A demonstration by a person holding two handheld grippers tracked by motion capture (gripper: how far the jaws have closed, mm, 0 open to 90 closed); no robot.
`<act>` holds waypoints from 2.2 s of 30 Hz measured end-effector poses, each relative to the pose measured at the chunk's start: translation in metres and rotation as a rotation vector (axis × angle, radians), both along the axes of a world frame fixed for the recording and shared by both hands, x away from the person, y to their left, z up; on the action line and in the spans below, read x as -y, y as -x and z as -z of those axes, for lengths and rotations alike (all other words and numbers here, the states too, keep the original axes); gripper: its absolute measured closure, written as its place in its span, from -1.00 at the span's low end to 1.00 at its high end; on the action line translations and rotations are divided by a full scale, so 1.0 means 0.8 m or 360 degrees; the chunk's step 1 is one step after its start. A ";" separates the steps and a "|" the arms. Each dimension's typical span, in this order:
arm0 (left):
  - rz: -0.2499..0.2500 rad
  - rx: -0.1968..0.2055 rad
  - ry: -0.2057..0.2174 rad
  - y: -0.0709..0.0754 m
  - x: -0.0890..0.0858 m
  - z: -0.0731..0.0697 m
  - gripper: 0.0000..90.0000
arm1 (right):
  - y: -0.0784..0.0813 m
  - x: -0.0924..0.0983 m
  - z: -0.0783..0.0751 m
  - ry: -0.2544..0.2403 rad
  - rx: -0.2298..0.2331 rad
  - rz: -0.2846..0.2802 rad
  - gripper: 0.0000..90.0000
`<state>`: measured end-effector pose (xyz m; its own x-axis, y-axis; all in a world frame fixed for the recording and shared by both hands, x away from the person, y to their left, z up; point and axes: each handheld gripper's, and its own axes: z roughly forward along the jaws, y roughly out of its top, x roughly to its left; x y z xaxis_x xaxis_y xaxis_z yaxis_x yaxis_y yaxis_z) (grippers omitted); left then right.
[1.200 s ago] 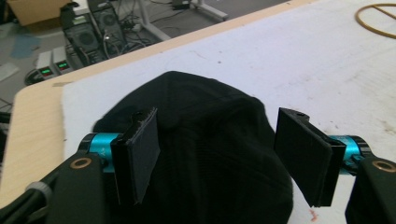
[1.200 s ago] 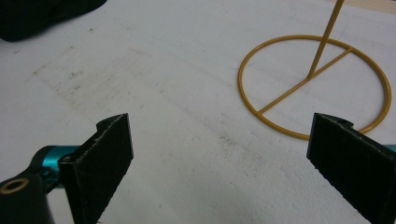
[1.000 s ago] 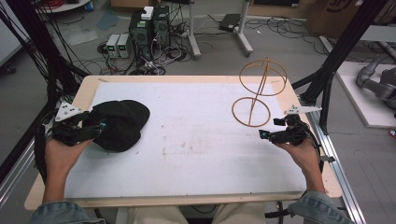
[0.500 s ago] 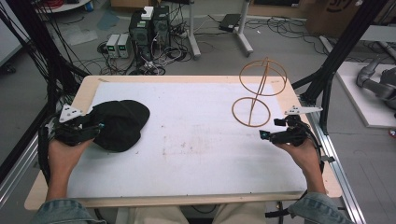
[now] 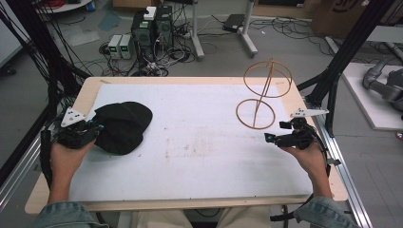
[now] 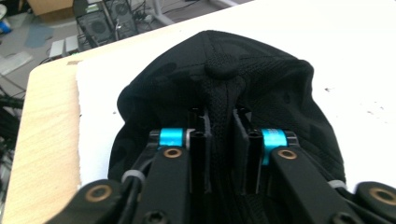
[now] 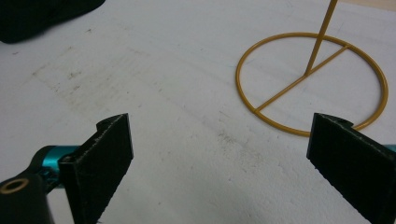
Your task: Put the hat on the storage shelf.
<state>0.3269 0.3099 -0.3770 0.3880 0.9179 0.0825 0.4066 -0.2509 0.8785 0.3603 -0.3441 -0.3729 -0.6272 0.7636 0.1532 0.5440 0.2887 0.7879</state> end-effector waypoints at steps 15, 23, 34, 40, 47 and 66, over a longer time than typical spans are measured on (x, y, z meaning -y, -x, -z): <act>0.0121 0.0128 -0.0003 0.000 0.015 -0.017 0.93 | 0.001 0.008 0.002 -0.0019 -0.0001 0.0015 -0.85; 0.0236 0.0163 0.0070 -0.015 0.011 -0.029 0.93 | 0.002 0.012 0.001 -0.0040 0.0005 0.0019 -0.85; 0.0383 0.0252 0.0189 -0.069 -0.007 -0.091 0.93 | 0.002 0.012 0.004 -0.0039 -0.0010 0.0017 -0.85; 0.0476 0.0259 0.0219 -0.104 0.006 -0.119 0.93 | 0.003 0.017 0.004 -0.0065 -0.0016 0.0033 -0.85; 0.0622 0.0246 0.0247 -0.148 0.028 -0.149 0.93 | 0.002 0.022 0.007 -0.0085 -0.0015 0.0020 -0.85; 0.0906 0.0376 0.0482 -0.228 0.130 -0.225 0.93 | 0.000 0.034 0.013 -0.0121 -0.0039 0.0054 -0.85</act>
